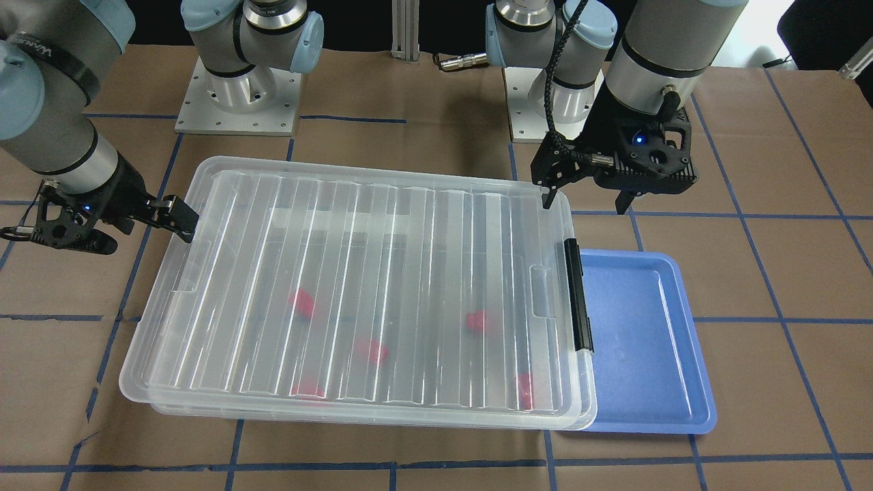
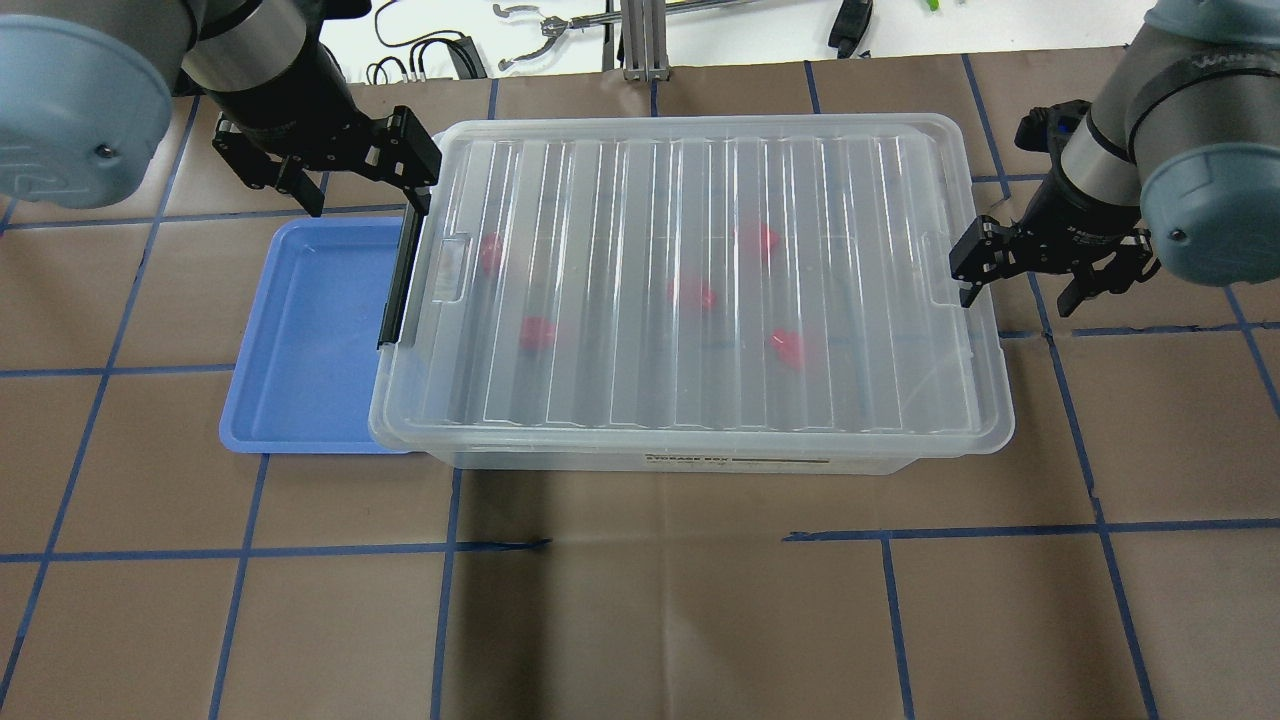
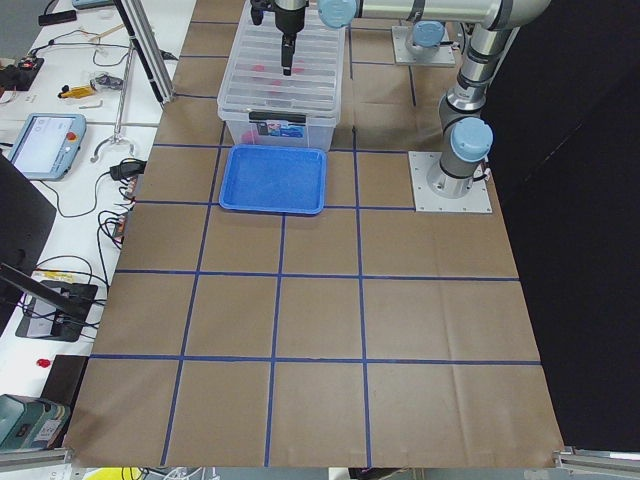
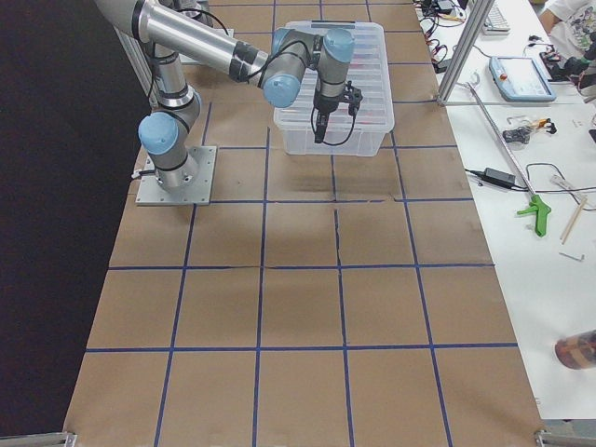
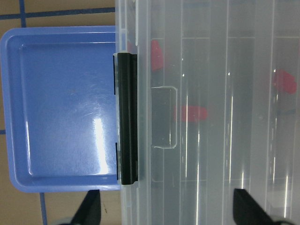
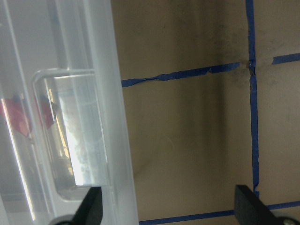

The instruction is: Place red block in blue tray from box

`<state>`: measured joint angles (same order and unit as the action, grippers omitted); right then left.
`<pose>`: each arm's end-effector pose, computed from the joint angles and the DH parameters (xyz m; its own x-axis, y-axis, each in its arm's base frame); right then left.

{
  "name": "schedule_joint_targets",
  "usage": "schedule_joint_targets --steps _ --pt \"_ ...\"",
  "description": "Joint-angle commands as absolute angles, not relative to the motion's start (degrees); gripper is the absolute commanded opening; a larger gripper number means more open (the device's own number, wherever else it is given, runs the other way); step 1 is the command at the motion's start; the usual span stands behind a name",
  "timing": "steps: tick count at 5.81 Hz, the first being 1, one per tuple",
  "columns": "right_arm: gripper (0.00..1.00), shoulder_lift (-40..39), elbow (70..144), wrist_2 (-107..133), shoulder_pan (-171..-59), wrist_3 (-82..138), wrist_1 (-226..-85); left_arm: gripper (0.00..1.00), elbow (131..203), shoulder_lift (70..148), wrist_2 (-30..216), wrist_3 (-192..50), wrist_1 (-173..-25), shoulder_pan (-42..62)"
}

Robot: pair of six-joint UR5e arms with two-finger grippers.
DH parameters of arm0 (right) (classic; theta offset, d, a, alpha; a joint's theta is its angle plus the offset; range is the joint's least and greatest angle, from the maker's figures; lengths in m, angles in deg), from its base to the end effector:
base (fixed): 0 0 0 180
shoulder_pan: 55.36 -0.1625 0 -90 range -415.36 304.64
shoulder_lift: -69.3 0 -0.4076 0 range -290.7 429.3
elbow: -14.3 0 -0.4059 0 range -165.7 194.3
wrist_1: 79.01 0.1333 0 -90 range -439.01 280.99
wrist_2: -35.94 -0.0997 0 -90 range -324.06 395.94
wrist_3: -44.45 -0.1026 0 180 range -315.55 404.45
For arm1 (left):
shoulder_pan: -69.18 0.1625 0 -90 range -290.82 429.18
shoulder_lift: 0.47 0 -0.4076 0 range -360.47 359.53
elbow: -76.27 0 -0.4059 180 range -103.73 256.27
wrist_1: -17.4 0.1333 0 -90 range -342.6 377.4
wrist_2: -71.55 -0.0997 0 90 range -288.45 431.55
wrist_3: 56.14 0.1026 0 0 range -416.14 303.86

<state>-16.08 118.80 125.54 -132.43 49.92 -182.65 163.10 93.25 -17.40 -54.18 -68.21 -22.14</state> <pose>0.0174 -0.5229 0.3242 -0.9913 0.1309 -0.0160 0.1288 0.9872 0.0944 -0.1476 -0.5354 0.4697 -0.9982 0.0584 0.0160 0.0572 0.9961 -0.0676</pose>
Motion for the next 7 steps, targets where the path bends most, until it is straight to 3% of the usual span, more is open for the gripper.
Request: schedule_joint_targets --steps 1,7 --pt "1.0 -14.47 118.89 125.67 -132.36 56.28 -186.82 0.98 163.1 93.31 -17.4 -54.2 -68.21 -22.14" --pt "1.0 -14.11 118.8 129.7 -122.36 64.74 -187.38 0.98 165.81 94.19 -18.01 -36.06 -67.6 -22.23"
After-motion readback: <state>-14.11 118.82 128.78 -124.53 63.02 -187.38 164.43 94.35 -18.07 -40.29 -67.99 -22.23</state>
